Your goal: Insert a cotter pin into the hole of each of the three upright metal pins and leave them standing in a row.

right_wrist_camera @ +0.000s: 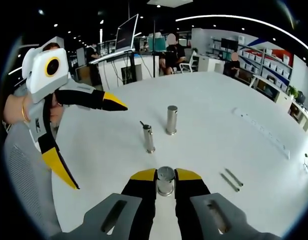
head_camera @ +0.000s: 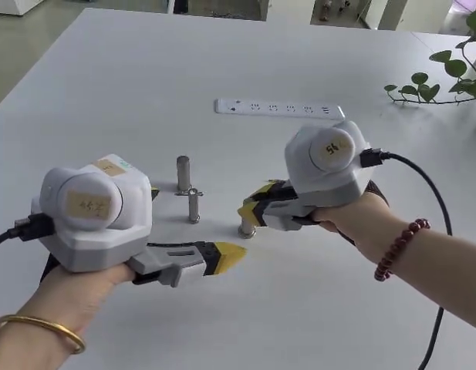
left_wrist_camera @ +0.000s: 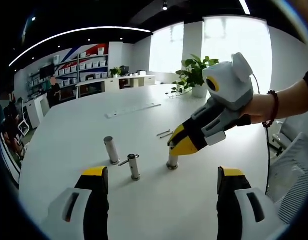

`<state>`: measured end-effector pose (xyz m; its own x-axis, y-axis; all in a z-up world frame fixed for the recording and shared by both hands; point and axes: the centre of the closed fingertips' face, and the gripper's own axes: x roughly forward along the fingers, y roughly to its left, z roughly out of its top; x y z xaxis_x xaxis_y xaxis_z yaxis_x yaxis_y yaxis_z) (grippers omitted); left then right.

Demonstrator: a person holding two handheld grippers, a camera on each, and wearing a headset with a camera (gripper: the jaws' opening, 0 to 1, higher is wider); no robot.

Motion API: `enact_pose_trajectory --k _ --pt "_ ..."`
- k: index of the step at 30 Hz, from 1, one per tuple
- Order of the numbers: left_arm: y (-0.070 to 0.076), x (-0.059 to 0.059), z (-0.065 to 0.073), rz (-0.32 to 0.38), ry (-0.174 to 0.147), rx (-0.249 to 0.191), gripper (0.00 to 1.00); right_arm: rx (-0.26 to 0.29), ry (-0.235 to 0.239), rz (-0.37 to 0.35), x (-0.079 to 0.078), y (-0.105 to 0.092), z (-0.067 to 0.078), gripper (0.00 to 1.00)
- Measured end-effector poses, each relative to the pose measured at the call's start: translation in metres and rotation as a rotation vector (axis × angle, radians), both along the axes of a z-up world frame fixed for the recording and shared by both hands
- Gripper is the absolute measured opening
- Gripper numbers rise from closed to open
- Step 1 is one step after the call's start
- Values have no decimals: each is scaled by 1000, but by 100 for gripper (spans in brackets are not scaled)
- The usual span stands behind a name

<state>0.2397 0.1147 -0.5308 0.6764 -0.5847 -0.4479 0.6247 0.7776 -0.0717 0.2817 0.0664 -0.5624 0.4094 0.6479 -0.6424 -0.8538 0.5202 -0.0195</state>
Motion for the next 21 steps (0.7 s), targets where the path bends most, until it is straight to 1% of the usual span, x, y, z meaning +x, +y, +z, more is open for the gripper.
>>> enact_pose_trajectory --k 10,16,21 --pt "1 -1 0 4 2 -4 90 5 -17 -30 -2 -1 0 8" --pt "1 -2 -2 2 7 -2 90 20 -10 -68 0 -2 0 8" --pt "0 -3 -3 -1 9 0 90 12 -12 -94 2 -2 -1 8"
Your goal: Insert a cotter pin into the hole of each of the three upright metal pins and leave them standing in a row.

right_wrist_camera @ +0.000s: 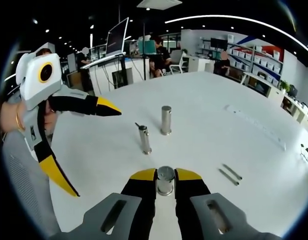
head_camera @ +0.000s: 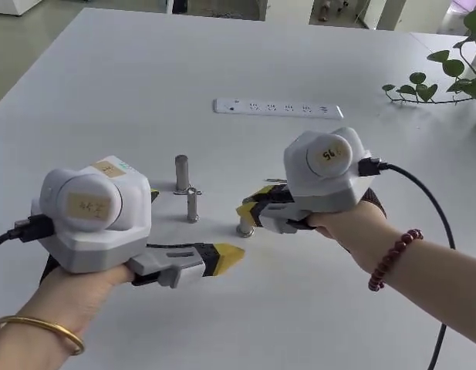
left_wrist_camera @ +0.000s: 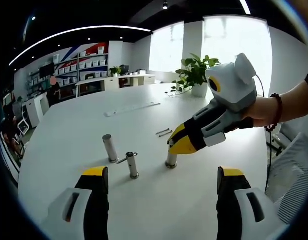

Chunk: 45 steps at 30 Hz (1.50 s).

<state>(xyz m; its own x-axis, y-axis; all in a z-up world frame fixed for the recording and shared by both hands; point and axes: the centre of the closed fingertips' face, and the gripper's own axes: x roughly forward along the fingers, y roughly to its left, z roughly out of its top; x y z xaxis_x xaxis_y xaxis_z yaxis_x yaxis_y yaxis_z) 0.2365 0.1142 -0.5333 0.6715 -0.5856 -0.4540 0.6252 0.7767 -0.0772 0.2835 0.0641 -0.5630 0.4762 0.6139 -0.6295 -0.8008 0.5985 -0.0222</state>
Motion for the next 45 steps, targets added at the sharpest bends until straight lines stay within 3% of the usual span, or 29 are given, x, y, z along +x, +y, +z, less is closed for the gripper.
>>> enact_pose_trajectory --k 9,11,12,19,26,32,36,38,41,45 --pt "-1 0 0 -3 3 -1 90 14 9 -20 2 -2 0 10" --pt "-1 0 0 -2 3 0 90 67 4 -51 4 0 6 17" --pt "-1 0 0 0 2 1 90 68 5 -47 4 -1 7 21" --pt "2 0 1 11 0 -1 91 95 6 -42 3 -3 18 21" --pt "2 0 2 15 -2 -3 91 133 0 -58 14 -14 33 21" --pt "1 -1 4 12 -8 -7 91 74 -12 -78 22 -34 33 20" --pt "3 0 6 19 -20 4 90 50 10 -91 30 -46 30 19" --pt "4 0 6 20 -19 8 90 29 22 -101 44 -57 25 19" --pt "6 1 7 23 -21 6 90 -2 32 -106 48 -64 21 19" --pt "8 2 8 29 -24 2 89 -53 33 -74 53 -70 16 16"
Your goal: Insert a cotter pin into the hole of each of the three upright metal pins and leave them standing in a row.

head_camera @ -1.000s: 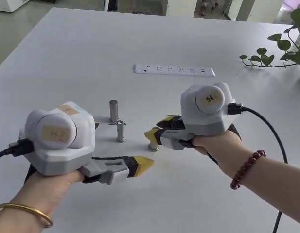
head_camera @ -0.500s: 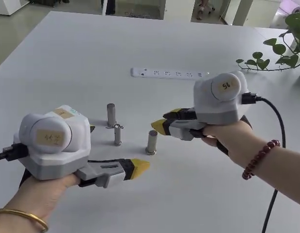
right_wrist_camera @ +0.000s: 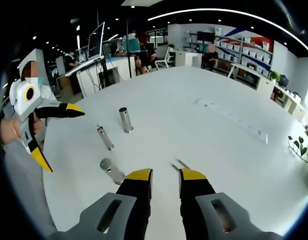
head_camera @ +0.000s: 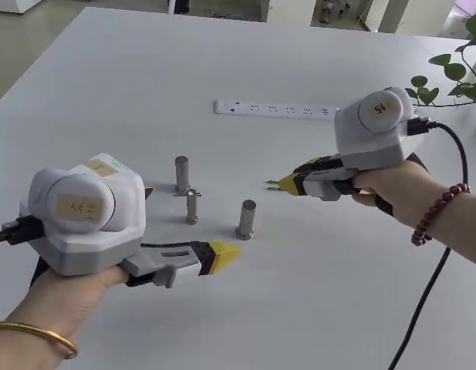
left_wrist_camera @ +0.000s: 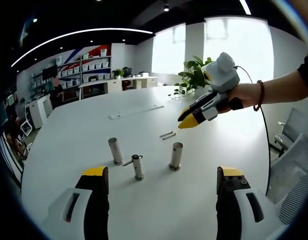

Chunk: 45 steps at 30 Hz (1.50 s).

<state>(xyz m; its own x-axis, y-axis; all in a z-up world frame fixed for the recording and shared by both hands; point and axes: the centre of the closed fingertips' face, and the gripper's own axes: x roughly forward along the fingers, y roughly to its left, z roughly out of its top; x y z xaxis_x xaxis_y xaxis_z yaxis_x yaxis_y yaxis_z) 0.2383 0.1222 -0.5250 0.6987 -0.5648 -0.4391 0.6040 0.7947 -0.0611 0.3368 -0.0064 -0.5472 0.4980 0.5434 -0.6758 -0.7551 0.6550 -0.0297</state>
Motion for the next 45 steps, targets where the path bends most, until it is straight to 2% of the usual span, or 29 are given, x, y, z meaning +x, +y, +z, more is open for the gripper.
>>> enact_pose_trajectory --k 3,8,10,13,14,16,20,32,34,40,43,45 --pt "1 0 0 3 1 0 89 -21 26 21 1 0 -7 16" --pt "3 1 -3 -1 4 7 88 -94 48 49 5 -6 -23 14" --pt "3 2 -4 -3 4 10 88 -118 57 61 12 -9 -33 13" --pt "3 2 -6 -13 5 12 87 -136 72 67 20 -10 -39 13" --pt "3 2 -7 -12 10 13 86 -149 73 74 28 -11 -41 12" --pt "3 1 -8 -12 15 11 84 -176 79 94 31 -13 -46 11" --pt "2 2 -8 -13 16 7 85 -192 98 109 34 -13 -54 9" --pt "7 1 -11 1 28 1 84 -250 131 143 42 -22 -63 8" --pt "8 1 -12 2 30 3 84 -253 139 153 39 -21 -63 8" --pt "12 1 -12 13 34 5 84 -295 142 230 37 -20 -66 7" --pt "12 0 -13 13 35 5 84 -305 159 250 34 -17 -66 6" --pt "12 0 -13 12 36 4 84 -315 189 246 33 -20 -66 6"
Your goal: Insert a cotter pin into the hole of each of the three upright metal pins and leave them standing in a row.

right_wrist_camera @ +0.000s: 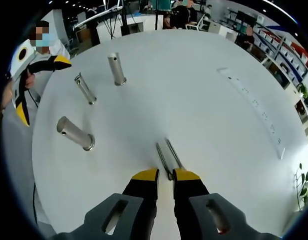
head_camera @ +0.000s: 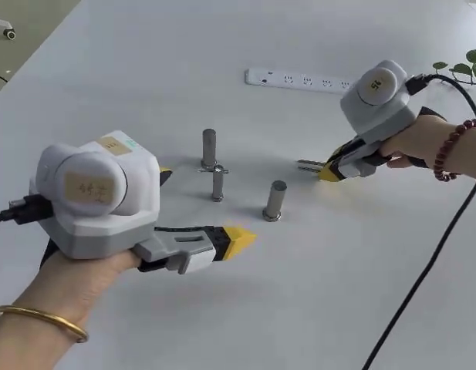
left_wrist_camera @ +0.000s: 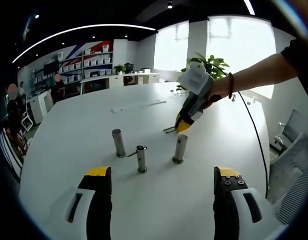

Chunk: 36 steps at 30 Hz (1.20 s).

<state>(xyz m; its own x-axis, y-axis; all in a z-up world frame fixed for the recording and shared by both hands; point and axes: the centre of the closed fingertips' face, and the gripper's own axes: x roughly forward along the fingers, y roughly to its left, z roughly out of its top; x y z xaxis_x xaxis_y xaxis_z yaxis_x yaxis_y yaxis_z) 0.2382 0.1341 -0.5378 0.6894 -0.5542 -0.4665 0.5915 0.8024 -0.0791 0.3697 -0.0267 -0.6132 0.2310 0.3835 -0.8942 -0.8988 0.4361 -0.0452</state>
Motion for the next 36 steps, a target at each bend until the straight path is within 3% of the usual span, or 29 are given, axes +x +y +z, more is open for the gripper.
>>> enact_pose_trajectory --k 8,12,17,20,29,36 --pt "-3 -1 0 -6 5 -2 84 -83 32 78 -7 2 0 3" --pt "-3 -1 -1 -5 6 -3 83 -136 12 117 -4 0 0 0" --pt "-3 -2 0 -7 5 -5 83 -153 22 112 -5 1 -1 0" --pt "-4 -3 0 -7 7 -11 83 -170 -2 142 -6 1 -1 0" --pt "-4 -4 3 -13 3 -15 83 -187 -30 134 1 -2 -1 0" --pt "-1 -4 7 -10 -2 -13 82 -167 -46 132 -1 -3 5 0"
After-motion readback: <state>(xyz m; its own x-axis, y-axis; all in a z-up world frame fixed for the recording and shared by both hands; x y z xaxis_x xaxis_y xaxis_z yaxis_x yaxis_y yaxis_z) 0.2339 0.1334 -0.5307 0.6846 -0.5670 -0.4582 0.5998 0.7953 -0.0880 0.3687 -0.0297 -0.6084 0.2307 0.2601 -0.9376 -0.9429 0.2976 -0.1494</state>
